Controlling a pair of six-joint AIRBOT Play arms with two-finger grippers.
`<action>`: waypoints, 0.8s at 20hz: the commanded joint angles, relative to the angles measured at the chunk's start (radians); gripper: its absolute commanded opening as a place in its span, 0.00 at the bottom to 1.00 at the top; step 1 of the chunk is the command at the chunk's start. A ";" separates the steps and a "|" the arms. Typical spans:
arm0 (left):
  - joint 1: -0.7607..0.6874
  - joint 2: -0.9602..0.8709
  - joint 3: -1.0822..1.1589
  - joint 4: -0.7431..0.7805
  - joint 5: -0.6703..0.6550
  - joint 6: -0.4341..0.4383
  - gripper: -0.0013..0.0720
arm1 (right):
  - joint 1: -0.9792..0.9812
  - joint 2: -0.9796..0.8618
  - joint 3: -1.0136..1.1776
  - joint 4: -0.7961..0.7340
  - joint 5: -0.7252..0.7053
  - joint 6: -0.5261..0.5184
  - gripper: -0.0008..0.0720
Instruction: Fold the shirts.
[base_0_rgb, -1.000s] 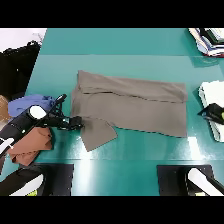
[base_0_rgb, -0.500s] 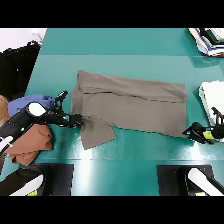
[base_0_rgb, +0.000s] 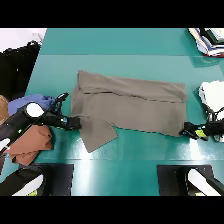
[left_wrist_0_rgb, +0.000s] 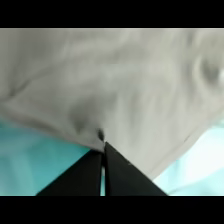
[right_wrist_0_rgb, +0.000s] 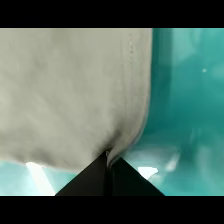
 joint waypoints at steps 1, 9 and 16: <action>-0.001 0.142 -0.001 0.171 -0.155 -0.112 0.05 | 0.016 0.101 0.000 -0.084 0.107 -0.007 0.04; -0.001 0.443 0.030 0.124 -0.417 -0.229 0.05 | 0.022 0.482 0.078 -0.218 0.304 -0.001 0.03; 0.000 0.102 0.228 0.161 -0.106 -0.082 0.05 | 0.162 0.107 0.378 -0.150 0.146 0.013 0.03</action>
